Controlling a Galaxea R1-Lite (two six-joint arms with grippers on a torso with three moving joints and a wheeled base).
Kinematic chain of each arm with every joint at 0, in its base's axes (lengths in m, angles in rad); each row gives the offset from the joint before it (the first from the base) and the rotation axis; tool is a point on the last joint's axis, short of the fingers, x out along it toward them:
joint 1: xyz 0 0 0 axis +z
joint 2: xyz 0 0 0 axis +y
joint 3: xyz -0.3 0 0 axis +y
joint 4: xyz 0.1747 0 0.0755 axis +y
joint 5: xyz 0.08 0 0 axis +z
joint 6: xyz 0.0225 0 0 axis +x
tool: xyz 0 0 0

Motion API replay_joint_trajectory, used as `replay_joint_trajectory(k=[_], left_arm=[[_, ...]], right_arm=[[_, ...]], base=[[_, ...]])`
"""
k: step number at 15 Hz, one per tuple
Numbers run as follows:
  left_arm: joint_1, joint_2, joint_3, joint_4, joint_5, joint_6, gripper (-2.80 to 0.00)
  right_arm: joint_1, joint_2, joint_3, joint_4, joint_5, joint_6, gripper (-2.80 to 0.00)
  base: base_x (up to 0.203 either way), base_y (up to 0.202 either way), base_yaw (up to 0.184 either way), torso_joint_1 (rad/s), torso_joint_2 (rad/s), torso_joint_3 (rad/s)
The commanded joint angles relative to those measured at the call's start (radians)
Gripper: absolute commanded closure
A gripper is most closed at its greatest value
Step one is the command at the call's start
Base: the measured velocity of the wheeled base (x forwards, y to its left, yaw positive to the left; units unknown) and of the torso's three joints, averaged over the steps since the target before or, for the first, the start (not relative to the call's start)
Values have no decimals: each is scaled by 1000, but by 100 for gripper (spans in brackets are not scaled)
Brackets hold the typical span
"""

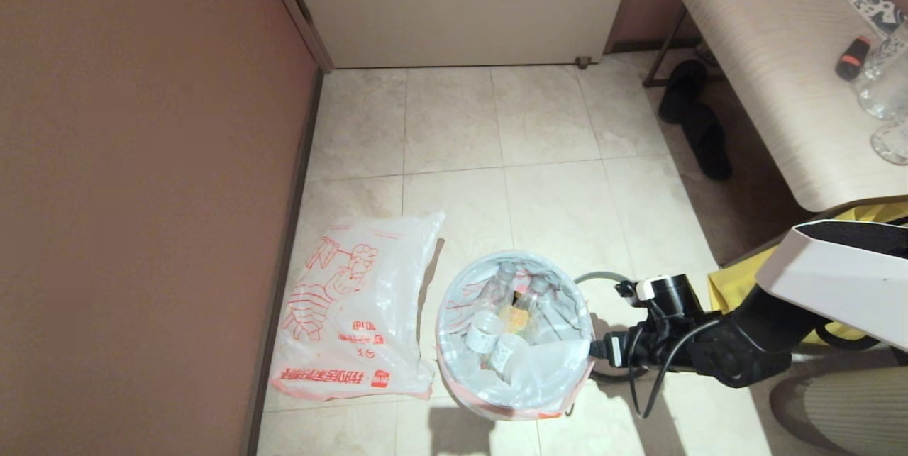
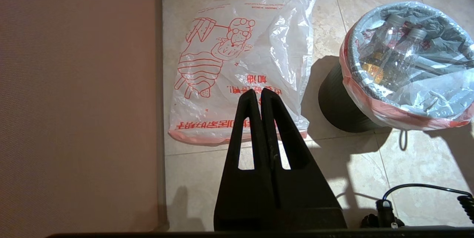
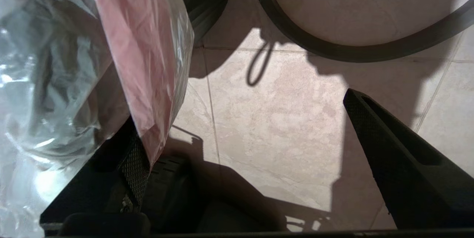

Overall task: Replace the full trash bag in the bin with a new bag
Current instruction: Place the trash bag on the floor

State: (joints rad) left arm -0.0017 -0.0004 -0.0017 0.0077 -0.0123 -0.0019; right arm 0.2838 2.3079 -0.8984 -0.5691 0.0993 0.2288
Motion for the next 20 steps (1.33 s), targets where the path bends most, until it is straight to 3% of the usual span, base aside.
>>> replay_joint_trajectory(k=[1, 3, 8, 10, 12, 14, 20], left_arm=[[0, 0, 0, 0, 0, -1, 0], [0, 0, 0, 0, 0, -1, 0], [0, 0, 0, 0, 0, -1, 0], [0, 0, 0, 0, 0, -1, 0], [0, 0, 0, 0, 0, -1, 0], [0, 0, 0, 0, 0, -1, 0], [0, 0, 0, 0, 0, -1, 0]], right_arm=[[2, 24, -15, 3, -15, -5, -280], [10, 13, -42, 47, -142, -91, -280], [29, -14, -130, 160, -525, -392, -280], [35, -6, -138, 160, -580, -444, -280], [39, 7, -139, 122, -689, -497, -280], [43, -2, -131, 58, -711, -544, -280], [82, -105, -131, 53, -772, -563, -280]], base=[[0, 0, 0, 0, 0, 0], [0, 0, 0, 0, 0, 0], [0, 0, 0, 0, 0, 0], [0, 0, 0, 0, 0, 0], [0, 0, 0, 0, 0, 0], [0, 0, 0, 0, 0, 0], [0, 0, 0, 0, 0, 0]])
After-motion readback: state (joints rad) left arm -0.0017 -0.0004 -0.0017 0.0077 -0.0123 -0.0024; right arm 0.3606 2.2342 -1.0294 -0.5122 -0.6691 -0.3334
